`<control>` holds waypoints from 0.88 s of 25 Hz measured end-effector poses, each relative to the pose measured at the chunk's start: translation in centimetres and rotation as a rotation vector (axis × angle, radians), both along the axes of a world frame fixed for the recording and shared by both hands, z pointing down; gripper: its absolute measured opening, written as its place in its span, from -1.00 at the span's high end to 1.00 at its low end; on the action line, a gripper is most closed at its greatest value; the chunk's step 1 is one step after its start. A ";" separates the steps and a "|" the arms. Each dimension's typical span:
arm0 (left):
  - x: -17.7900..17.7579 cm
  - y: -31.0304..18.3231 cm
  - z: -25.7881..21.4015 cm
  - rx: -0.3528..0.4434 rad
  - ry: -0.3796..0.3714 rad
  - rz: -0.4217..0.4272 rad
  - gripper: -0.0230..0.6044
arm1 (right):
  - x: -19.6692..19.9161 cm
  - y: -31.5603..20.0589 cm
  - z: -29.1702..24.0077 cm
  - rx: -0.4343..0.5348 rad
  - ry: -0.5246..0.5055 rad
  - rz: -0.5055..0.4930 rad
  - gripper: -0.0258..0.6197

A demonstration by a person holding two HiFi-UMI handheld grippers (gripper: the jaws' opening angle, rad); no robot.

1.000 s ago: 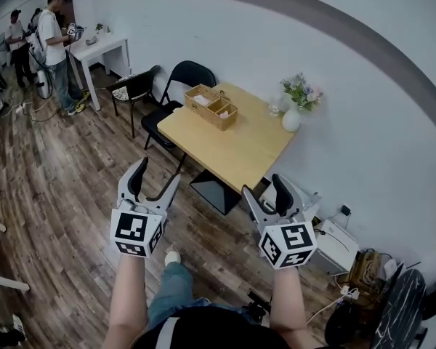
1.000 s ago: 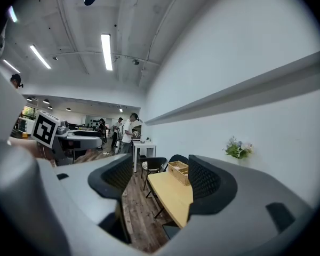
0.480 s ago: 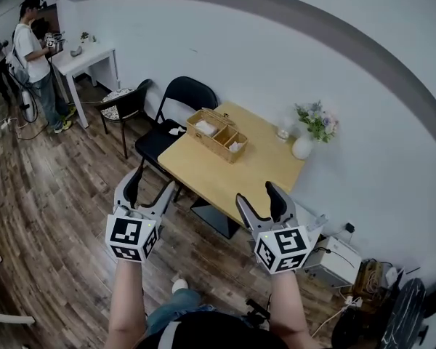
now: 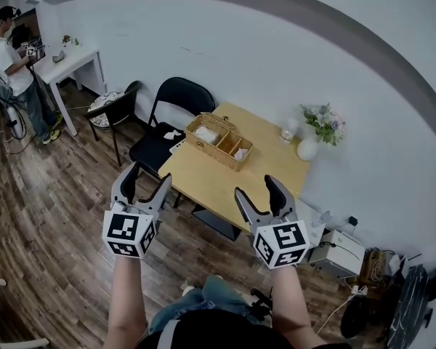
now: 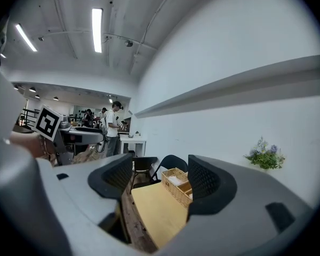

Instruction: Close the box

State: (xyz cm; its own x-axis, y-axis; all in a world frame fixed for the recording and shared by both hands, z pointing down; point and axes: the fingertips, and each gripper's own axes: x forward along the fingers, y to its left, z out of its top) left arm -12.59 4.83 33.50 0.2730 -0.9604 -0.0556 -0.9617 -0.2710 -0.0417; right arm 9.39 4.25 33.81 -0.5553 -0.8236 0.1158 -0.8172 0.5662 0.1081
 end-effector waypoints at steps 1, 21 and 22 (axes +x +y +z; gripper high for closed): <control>-0.2 -0.6 -0.1 0.002 0.007 0.000 -0.11 | 0.0 -0.6 -0.2 0.003 0.002 0.008 -0.08; -2.9 -18.0 2.7 -0.051 -0.015 0.012 -0.11 | -1.6 -19.3 3.5 -0.079 -0.012 0.066 -0.08; -2.8 -19.4 2.8 -0.057 -0.017 0.017 -0.11 | -1.3 -20.7 3.7 -0.087 -0.016 0.082 -0.08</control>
State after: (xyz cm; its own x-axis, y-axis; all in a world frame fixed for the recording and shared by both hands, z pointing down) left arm -15.43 -14.57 36.31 0.2900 -0.9570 0.0041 -0.9561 -0.2899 -0.0420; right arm 8.05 -16.41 37.48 -0.4889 -0.8535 0.1805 -0.8623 0.5041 0.0485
